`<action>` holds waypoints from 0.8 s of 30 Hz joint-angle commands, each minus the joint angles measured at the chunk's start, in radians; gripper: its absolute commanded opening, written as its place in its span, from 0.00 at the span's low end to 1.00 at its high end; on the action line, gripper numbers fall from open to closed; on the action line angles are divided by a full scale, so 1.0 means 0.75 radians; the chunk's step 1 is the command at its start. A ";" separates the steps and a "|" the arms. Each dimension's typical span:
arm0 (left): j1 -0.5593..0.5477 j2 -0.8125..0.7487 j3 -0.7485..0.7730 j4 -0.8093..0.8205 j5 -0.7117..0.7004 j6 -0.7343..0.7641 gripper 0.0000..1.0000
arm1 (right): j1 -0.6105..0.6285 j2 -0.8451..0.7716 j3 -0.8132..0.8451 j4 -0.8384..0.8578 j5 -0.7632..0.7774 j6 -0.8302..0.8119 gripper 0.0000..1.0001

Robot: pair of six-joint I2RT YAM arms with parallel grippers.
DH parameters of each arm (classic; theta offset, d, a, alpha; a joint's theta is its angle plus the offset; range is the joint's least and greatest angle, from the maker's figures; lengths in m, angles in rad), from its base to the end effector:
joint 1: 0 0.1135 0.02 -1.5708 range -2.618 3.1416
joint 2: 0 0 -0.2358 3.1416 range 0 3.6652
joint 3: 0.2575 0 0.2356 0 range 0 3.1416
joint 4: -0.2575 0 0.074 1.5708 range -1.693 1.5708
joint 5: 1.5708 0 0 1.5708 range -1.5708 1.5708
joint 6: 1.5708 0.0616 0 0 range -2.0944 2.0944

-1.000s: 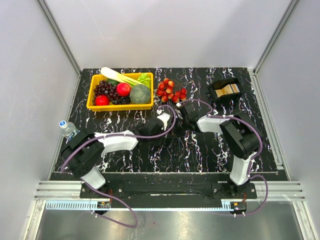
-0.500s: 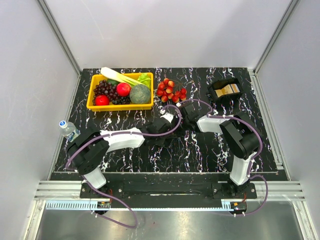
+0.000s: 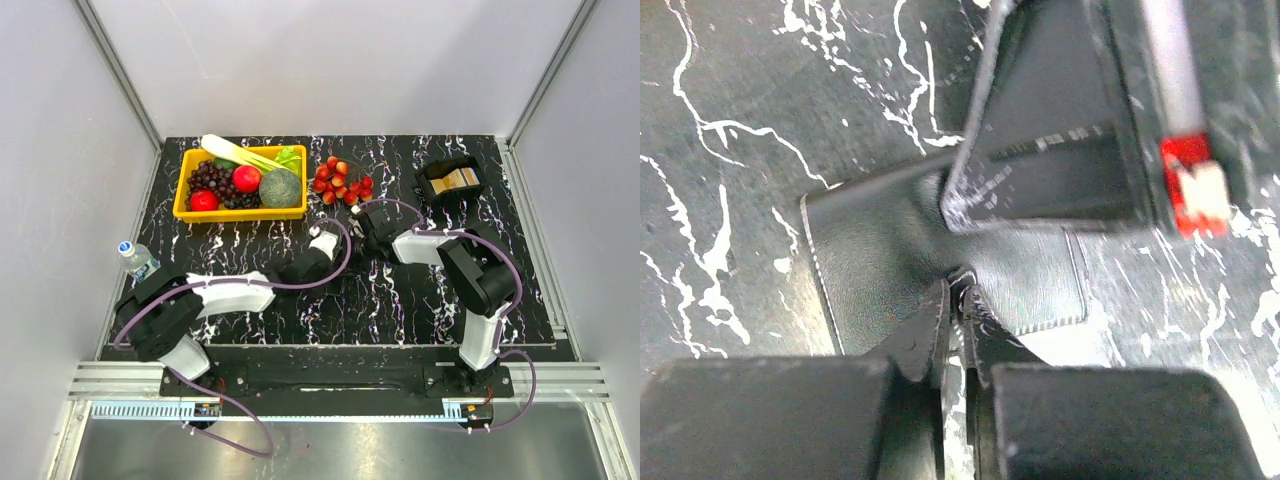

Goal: Put the credit cards into the card holder
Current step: Open the card holder at the center of the board.

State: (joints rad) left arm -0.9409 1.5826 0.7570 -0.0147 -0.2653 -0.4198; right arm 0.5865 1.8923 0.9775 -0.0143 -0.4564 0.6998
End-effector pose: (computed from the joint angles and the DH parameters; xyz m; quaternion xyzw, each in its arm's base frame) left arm 0.1959 -0.2413 0.1231 0.1929 0.9067 -0.1267 0.3529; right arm 0.2835 0.2210 0.0897 -0.0189 0.9269 0.3560 0.1171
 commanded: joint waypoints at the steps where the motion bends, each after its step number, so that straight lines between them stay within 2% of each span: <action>1: -0.050 -0.157 -0.152 0.056 0.235 0.040 0.00 | -0.017 0.195 -0.060 -0.112 0.435 -0.074 0.15; 7: -0.050 -0.224 -0.201 0.124 0.311 0.136 0.00 | -0.019 0.209 -0.060 -0.126 0.474 -0.064 0.14; 12: -0.048 -0.206 -0.210 0.112 0.382 0.126 0.00 | -0.017 0.183 -0.064 -0.112 0.445 -0.078 0.16; 13: -0.050 -0.218 -0.210 0.104 0.399 0.116 0.04 | -0.017 0.165 -0.070 -0.096 0.419 -0.084 0.17; 15: -0.050 -0.259 -0.236 0.108 0.431 0.087 0.22 | -0.017 0.126 -0.078 -0.075 0.365 -0.101 0.19; 18: -0.048 -0.316 -0.269 0.053 0.456 0.028 0.29 | -0.017 0.044 -0.072 -0.075 0.298 -0.119 0.24; 20: -0.048 -0.322 -0.302 0.032 0.458 -0.033 0.31 | -0.017 -0.015 -0.064 -0.077 0.263 -0.119 0.27; 21: -0.048 -0.320 -0.322 0.026 0.444 -0.078 0.35 | -0.017 -0.050 -0.058 -0.075 0.245 -0.123 0.29; 24: -0.052 -0.363 -0.396 0.058 0.421 -0.154 0.39 | -0.025 -0.185 -0.041 -0.079 0.222 -0.135 0.35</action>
State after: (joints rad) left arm -0.9741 1.3586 0.5205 0.0216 0.0341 -0.4294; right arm 0.5888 1.8469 0.9657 0.0090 -0.4377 0.6846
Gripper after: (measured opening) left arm 0.375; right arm 0.317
